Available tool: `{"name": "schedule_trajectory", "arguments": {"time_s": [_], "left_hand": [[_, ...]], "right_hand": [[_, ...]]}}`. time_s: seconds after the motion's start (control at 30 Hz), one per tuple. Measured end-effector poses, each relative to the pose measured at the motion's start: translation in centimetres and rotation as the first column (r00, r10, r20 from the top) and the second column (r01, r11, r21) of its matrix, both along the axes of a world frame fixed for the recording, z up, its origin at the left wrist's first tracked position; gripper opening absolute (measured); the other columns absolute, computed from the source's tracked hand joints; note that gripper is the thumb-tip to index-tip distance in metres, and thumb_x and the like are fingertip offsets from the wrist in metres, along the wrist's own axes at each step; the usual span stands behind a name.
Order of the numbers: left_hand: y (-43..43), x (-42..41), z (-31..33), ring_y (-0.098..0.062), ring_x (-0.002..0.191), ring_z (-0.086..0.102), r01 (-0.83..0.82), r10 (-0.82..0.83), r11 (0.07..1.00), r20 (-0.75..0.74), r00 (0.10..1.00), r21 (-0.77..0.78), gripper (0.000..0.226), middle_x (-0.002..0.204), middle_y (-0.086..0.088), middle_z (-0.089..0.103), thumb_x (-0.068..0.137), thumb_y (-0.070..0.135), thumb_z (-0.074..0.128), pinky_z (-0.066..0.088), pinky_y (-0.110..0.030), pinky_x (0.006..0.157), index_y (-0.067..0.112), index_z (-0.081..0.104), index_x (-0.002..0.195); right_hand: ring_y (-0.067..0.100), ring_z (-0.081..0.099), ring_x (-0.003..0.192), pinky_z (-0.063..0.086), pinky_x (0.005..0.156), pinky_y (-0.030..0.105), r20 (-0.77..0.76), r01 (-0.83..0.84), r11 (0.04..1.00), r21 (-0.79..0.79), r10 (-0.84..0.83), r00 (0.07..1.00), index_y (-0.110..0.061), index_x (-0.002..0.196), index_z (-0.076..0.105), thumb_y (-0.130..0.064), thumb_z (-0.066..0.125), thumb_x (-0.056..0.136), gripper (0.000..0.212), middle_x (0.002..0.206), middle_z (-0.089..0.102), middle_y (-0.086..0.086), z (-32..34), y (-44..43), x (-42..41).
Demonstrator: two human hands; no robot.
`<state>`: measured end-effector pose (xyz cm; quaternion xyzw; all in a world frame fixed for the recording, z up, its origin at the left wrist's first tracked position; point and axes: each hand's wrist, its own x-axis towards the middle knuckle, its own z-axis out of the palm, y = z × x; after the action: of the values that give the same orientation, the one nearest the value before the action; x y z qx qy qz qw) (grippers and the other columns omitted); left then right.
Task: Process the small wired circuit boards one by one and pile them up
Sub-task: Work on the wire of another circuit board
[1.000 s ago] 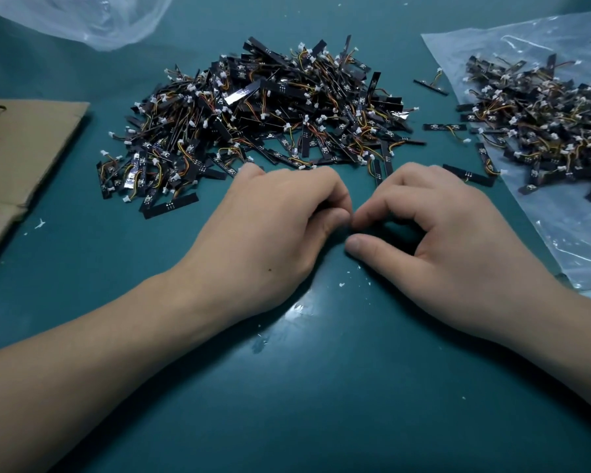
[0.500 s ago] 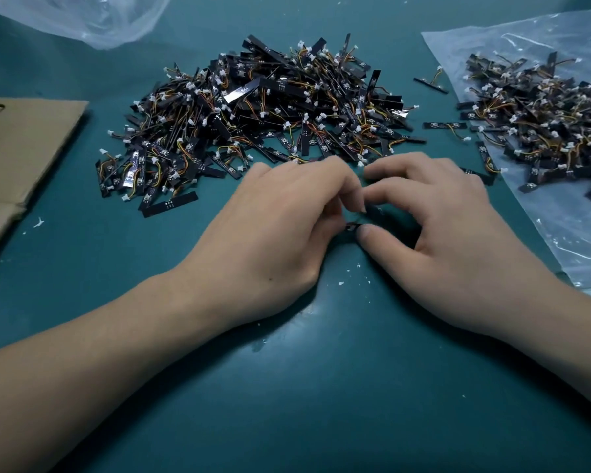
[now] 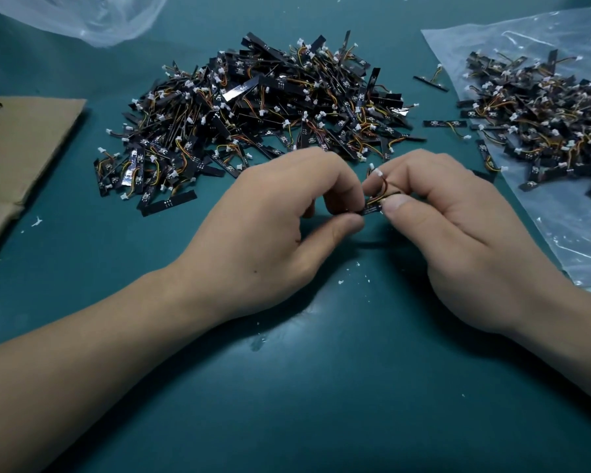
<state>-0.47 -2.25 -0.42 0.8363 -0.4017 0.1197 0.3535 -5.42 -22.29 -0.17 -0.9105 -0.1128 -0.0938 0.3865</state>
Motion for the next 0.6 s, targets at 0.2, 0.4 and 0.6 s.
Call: {"name": "schedule_trajectory", "arguments": {"time_s": [0.2,0.4,0.6], "left_hand": [[0.16,-0.33,0.13,-0.007,0.077,0.053,-0.003,0.002,0.999,-0.008,1.000,-0.047,0.016,0.087,0.020,0.058,0.091,0.014,0.073,0.038,-0.010,0.074,0.020,0.065,0.104],[0.15,-0.10,0.15,-0.009,0.080,0.051,-0.023,0.024,0.999,-0.056,0.998,0.031,0.009,0.084,0.014,0.057,0.096,0.024,0.064,0.040,-0.020,0.078,0.017,0.069,0.099],[0.07,-0.04,0.32,-0.007,0.071,0.050,-0.005,0.009,0.999,-0.128,0.992,0.032,0.017,0.073,0.005,0.052,0.093,0.017,0.061,0.035,-0.019,0.067,0.012,0.064,0.077]], "right_hand": [[0.016,0.057,0.101,0.043,0.093,0.039,0.055,-0.011,1.000,-0.022,0.012,0.998,-0.021,0.101,0.068,-0.029,0.049,0.101,0.020,0.098,0.065,-0.008,-0.29,-0.06,0.04],[0.025,0.061,0.096,0.046,0.087,0.047,0.105,-0.037,0.999,-0.011,0.038,0.994,-0.015,0.090,0.069,-0.026,0.054,0.101,0.023,0.092,0.067,0.000,-0.45,-0.42,0.12],[0.016,0.065,0.099,0.049,0.090,0.032,0.090,-0.071,0.997,0.029,0.068,0.994,-0.015,0.096,0.074,-0.024,0.059,0.099,0.017,0.098,0.071,-0.003,-0.33,-0.39,0.20]]}}
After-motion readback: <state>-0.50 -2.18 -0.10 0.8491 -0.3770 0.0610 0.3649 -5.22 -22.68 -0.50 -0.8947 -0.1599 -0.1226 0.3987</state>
